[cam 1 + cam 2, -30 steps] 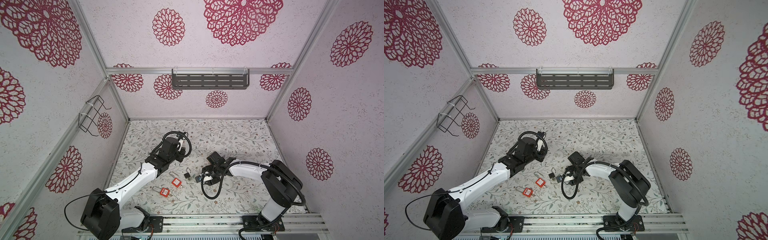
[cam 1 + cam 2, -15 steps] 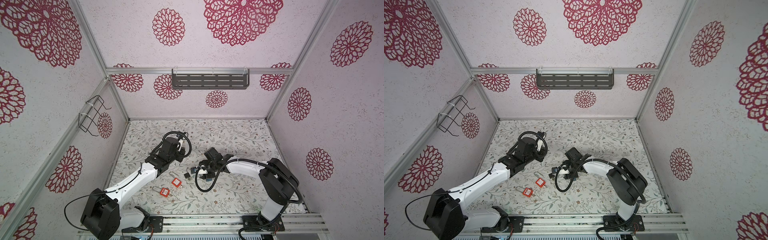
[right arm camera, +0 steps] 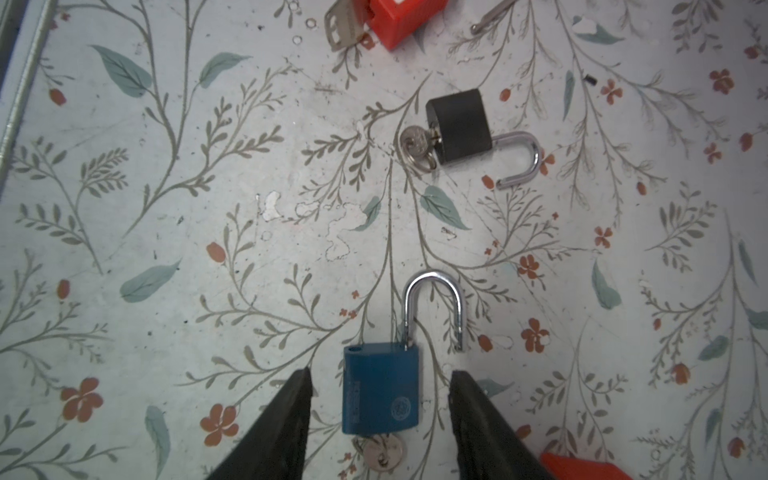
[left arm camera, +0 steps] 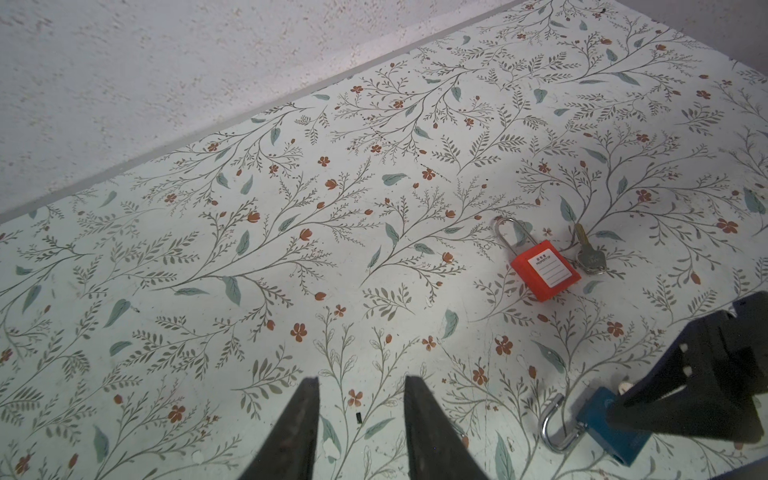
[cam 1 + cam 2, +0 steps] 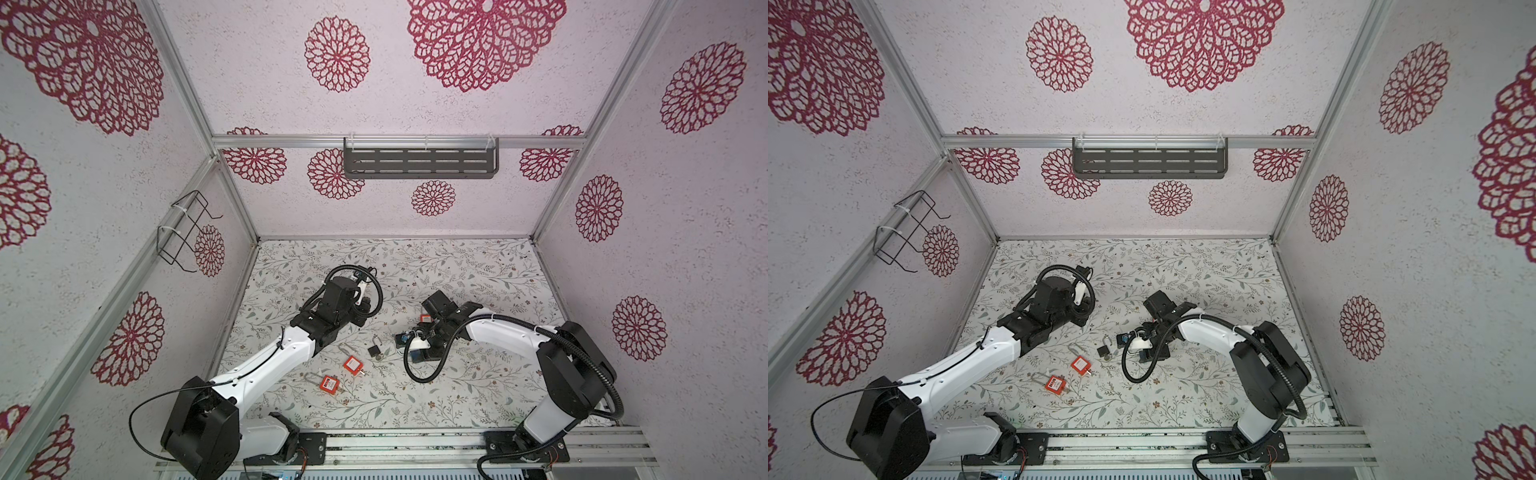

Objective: Lock with the key

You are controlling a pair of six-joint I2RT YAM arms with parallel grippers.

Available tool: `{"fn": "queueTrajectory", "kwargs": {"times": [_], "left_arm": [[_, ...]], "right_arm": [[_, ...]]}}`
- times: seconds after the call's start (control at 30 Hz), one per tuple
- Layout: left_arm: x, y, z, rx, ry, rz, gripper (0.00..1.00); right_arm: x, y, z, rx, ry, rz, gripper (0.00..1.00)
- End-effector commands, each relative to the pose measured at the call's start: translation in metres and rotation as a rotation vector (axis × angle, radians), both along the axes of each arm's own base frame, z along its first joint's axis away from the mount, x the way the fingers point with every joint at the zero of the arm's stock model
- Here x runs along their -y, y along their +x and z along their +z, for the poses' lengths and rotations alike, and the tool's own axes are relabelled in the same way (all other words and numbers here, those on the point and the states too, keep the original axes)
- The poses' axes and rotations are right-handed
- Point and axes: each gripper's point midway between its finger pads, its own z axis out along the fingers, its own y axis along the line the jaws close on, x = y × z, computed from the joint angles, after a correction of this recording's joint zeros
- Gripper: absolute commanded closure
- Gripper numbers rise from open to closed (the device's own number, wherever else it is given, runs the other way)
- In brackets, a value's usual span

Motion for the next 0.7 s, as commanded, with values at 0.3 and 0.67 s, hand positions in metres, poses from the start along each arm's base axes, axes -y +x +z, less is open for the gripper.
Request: {"fn": "queueTrajectory", "kwargs": {"times": [0.3, 0.67], "left_arm": [[0.000, -0.004, 0.007, 0.010, -0.013, -0.023, 0.61], [0.000, -0.005, 0.005, 0.003, -0.013, -0.026, 0.61]], "right_arm": [[0.011, 0.004, -0.022, -0.044, -0.085, 0.007, 0.42], [0.004, 0.015, -0.021, -0.017, -0.057, -0.027, 0.43]]}}
